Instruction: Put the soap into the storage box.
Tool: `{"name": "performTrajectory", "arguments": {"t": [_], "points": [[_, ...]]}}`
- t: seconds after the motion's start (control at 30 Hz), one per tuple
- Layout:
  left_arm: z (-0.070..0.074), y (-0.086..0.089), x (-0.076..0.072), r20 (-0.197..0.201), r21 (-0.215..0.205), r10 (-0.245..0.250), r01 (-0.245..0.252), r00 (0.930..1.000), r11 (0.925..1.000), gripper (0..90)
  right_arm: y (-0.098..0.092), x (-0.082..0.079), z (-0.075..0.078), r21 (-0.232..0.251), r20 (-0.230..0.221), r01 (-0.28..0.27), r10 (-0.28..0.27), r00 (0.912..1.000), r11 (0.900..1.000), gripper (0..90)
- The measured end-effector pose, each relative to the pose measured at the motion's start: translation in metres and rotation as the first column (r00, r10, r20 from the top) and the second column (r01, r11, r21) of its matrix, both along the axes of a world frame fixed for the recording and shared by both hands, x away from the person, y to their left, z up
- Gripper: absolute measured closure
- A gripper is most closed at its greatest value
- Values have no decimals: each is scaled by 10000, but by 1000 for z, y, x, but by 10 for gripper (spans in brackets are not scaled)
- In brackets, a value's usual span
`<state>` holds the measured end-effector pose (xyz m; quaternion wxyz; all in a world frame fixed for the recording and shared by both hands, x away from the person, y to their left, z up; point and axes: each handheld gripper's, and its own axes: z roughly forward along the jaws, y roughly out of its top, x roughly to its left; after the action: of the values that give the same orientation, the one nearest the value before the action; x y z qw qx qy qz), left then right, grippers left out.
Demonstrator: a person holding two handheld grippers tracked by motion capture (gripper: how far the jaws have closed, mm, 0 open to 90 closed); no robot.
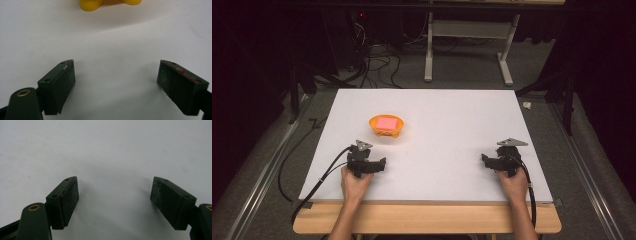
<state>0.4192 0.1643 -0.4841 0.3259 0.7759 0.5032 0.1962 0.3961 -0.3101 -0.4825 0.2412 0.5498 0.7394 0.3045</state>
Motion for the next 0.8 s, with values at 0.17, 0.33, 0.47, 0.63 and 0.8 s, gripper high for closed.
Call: {"name": "performTrajectory", "arguments": {"t": [0.17,0.33,0.47,0.63,0.8], "points": [[-2,-1,0,190,21,-1,1,9998,10000,152,0,0,0,2,0,2,-2,10000,10000,231],[-3,-2,-1,311,-7,6,-6,9995,10000,149,0,0,0,-4,3,-2,2,10000,10000,231],[-4,-1,-1,355,-28,5,-4,9994,10000,149,0,0,0,-3,3,-3,3,10000,10000,231],[-4,-1,-1,350,-83,11,-8,9994,10000,149,0,0,0,-3,2,-1,1,10000,10000,231],[-4,-1,-1,325,-103,0,3,9995,9999,148,0,0,0,-2,2,-4,4,10000,10000,231]]}}
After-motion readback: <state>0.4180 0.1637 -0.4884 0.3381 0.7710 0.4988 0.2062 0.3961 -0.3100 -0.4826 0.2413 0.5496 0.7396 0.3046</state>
